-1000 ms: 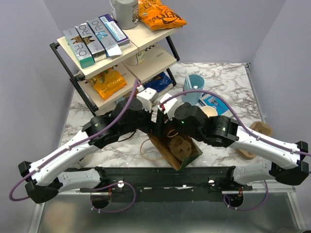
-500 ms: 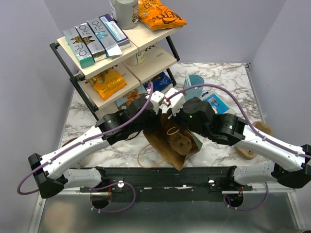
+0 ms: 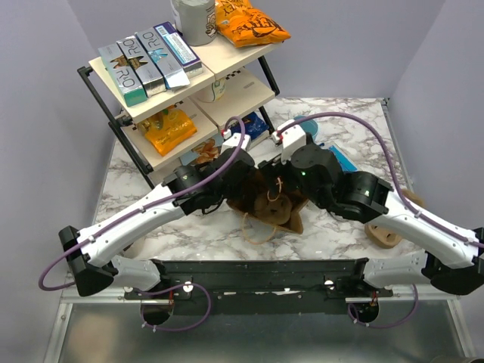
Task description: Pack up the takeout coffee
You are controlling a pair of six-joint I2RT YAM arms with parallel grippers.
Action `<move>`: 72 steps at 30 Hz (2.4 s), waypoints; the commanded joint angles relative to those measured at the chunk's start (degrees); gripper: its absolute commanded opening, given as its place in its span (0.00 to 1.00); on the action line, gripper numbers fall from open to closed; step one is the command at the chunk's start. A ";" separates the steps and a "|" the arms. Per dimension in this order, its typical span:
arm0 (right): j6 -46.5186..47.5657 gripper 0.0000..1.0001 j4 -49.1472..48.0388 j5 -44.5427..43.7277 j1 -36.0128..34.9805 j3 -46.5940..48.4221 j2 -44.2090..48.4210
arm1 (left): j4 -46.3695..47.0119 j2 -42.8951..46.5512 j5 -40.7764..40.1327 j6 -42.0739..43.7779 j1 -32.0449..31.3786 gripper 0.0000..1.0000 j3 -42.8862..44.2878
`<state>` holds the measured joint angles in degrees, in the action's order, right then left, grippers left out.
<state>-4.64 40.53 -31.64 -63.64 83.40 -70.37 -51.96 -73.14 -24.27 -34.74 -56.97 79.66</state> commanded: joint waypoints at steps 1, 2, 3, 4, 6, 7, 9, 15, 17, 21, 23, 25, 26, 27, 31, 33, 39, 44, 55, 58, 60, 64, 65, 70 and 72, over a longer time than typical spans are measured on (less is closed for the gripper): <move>-9.05 1.00 7.26 -5.99 0.09 -1.82 4.27 | -2.98 -0.16 -3.24 -3.49 -1.04 0.00 -0.37; -14.63 1.00 9.98 -5.54 0.09 -2.01 4.71 | -2.71 0.54 -3.15 -3.49 -1.12 0.00 -0.47; -17.74 1.00 15.83 -5.28 0.09 -2.27 5.50 | -2.27 1.07 -3.24 -3.49 -1.13 0.00 -0.73; -20.90 1.00 18.94 -5.36 0.09 -2.53 5.85 | -1.74 1.33 -3.50 -3.66 -1.13 0.00 -0.99; -30.13 1.00 25.00 -6.06 0.09 -2.97 7.08 | -1.30 2.21 -3.41 -3.93 -1.21 0.00 -1.26; -32.16 1.00 25.21 -5.37 0.09 -3.50 7.61 | -0.69 2.48 -3.15 -4.02 -1.21 0.00 -1.52; -33.41 1.00 21.02 -2.92 0.09 -6.39 8.40 | 0.37 3.09 -1.75 -3.32 -1.39 0.00 -2.13; -49.01 0.98 36.11 -8.07 0.27 -3.26 2.52 | 2.75 4.94 -1.65 -3.22 -1.83 0.00 -4.51; -57.01 0.93 41.45 -11.16 0.79 -3.50 1.82 | 3.53 5.90 -1.48 -3.40 -1.83 0.00 -6.00; -56.54 0.56 36.40 -7.57 0.88 -8.59 4.88 | 8.80 9.77 -0.07 -2.09 -2.09 0.00 -11.18; -50.95 0.41 30.87 -4.23 0.88 -13.68 7.07 | 12.67 12.66 -0.07 -1.56 -2.09 0.00 -15.75; -44.70 0.31 18.93 0.93 0.88 -21.12 11.82 | 16.26 14.34 0.45 -1.47 -2.27 0.00 -20.22; -37.53 0.29 14.18 3.49 0.88 -24.13 13.66 | 17.41 16.09 1.06 -1.21 -2.79 0.00 -21.55; -33.37 0.28 4.39 5.95 0.97 -26.68 17.07 | 18.90 16.97 0.72 -1.21 -3.32 0.00 -23.13; -22.09 0.26 -9.59 14.40 0.88 -34.79 22.72 | 23.39 19.88 -2.53 -1.29 -5.87 0.00 -27.62; -18.13 0.26 -9.68 14.50 0.79 -33.74 22.82 | 23.40 20.84 -4.89 -0.86 -7.71 0.00 -27.54; -16.87 0.82 -0.13 10.39 0.88 -26.11 17.12 | 23.41 19.98 -10.17 -0.24 -11.49 0.00 -27.89; -22.33 0.96 7.36 4.57 0.80 -15.99 14.82 | 18.83 17.24 -14.12 -4.26 -12.64 0.00 -26.92; -32.70 1.00 4.38 -0.88 0.80 -23.36 31.16 | 23.04 23.05 -15.37 -5.43 -13.34 0.00 -33.69; -37.00 0.97 8.93 -0.88 0.79 -23.28 31.61 | 23.22 22.96 -15.37 -5.69 -13.78 0.00 -33.60; -43.15 0.95 14.97 -2.02 0.80 -22.58 29.42 | 23.40 23.13 -15.28 -5.60 -14.13 0.00 -33.78; -43.44 0.93 15.11 1.91 0.79 -22.31 27.04 | 23.49 23.31 -17.56 -6.12 -16.06 0.00 -34.57; -42.13 0.93 13.97 3.06 0.79 -22.75 26.86 | 23.66 23.22 -18.00 -6.13 -16.94 0.00 -34.83; -43.07 0.85 10.96 5.19 0.88 -26.09 25.73 | 24.46 23.13 -19.23 -5.95 -18.61 0.00 -35.80; -45.71 0.79 13.68 4.57 0.79 -26.44 25.37 | 24.11 23.31 -20.19 -6.13 -19.23 0.00 -35.71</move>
<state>-46.11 51.96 -27.55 -62.87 58.19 -44.34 -28.21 -50.39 -41.10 -40.29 -74.94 44.97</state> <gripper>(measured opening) 0.840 0.008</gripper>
